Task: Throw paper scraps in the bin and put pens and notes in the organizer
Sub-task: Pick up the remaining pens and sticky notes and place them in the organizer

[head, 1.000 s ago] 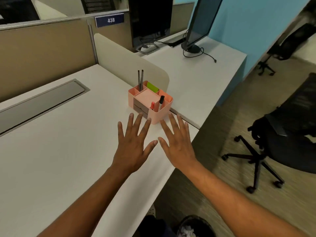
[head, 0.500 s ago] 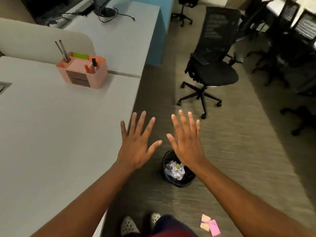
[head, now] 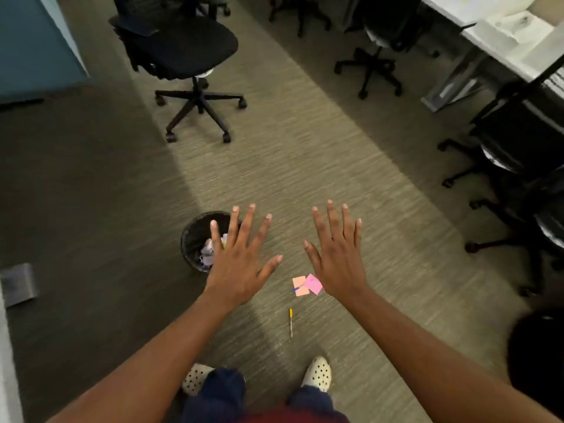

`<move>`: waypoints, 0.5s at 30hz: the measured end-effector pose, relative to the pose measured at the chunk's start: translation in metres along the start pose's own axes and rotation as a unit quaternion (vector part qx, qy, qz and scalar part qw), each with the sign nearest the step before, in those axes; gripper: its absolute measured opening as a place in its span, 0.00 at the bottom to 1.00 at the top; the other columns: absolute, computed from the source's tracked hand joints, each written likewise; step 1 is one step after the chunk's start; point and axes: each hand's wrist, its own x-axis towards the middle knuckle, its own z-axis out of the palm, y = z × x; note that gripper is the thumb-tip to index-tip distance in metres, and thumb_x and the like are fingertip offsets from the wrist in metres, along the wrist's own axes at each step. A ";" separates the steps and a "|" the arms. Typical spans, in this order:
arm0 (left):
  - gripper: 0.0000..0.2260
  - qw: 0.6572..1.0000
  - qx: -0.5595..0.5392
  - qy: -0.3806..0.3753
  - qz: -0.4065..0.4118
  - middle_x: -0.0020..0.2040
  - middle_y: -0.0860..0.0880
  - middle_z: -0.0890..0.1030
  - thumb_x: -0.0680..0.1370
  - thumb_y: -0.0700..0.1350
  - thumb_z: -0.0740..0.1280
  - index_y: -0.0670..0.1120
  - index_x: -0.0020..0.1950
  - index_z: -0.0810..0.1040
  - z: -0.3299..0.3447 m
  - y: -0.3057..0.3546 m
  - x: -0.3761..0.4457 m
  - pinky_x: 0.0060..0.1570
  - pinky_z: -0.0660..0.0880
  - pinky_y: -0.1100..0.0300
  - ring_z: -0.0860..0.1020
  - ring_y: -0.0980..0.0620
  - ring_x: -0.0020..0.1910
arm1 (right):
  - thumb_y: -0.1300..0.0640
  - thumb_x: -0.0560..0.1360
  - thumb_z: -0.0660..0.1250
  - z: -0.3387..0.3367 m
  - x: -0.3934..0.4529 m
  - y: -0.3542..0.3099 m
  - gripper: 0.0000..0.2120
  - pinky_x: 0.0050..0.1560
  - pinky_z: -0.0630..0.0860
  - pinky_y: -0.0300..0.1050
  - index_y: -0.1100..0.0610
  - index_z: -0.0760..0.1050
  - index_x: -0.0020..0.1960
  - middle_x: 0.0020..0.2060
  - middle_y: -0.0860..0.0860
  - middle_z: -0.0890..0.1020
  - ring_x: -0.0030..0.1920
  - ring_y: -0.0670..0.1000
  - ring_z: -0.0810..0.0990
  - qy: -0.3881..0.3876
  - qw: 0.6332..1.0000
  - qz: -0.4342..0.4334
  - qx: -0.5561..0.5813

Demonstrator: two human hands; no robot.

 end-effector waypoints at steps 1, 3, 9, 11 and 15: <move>0.38 1.000 0.004 -0.007 0.010 0.88 0.48 0.44 0.82 0.72 0.51 0.56 0.87 0.47 0.013 0.021 0.002 0.79 0.39 0.30 0.43 0.41 0.86 | 0.38 0.84 0.52 0.002 -0.011 0.022 0.33 0.80 0.52 0.69 0.49 0.50 0.84 0.84 0.54 0.50 0.84 0.63 0.49 -0.007 1.000 0.013 0.002; 0.38 0.999 0.009 -0.028 0.020 0.88 0.48 0.45 0.82 0.72 0.50 0.56 0.87 0.47 0.035 0.057 0.003 0.79 0.41 0.29 0.44 0.40 0.86 | 0.38 0.84 0.53 0.008 -0.033 0.061 0.33 0.80 0.51 0.70 0.49 0.50 0.84 0.84 0.55 0.50 0.84 0.63 0.48 -0.022 0.999 0.028 0.010; 0.38 0.996 0.011 -0.084 0.014 0.88 0.48 0.45 0.81 0.72 0.49 0.56 0.87 0.47 0.080 0.117 0.007 0.78 0.43 0.27 0.44 0.40 0.86 | 0.40 0.83 0.56 0.027 -0.066 0.131 0.34 0.79 0.52 0.71 0.49 0.50 0.84 0.84 0.55 0.51 0.84 0.64 0.48 -0.074 0.996 0.040 0.026; 0.38 0.995 0.014 -0.098 0.011 0.88 0.48 0.45 0.81 0.72 0.49 0.56 0.87 0.48 0.088 0.120 0.010 0.78 0.45 0.26 0.45 0.40 0.86 | 0.40 0.83 0.57 0.036 -0.068 0.139 0.34 0.80 0.52 0.70 0.49 0.50 0.84 0.84 0.55 0.51 0.84 0.64 0.48 -0.088 0.995 0.043 0.028; 0.38 0.992 0.008 -0.127 0.018 0.87 0.46 0.47 0.81 0.73 0.48 0.55 0.87 0.49 0.108 0.112 0.013 0.77 0.44 0.26 0.46 0.39 0.86 | 0.40 0.84 0.55 0.061 -0.076 0.143 0.33 0.80 0.51 0.70 0.49 0.50 0.85 0.85 0.54 0.50 0.84 0.63 0.48 -0.133 0.989 0.051 0.031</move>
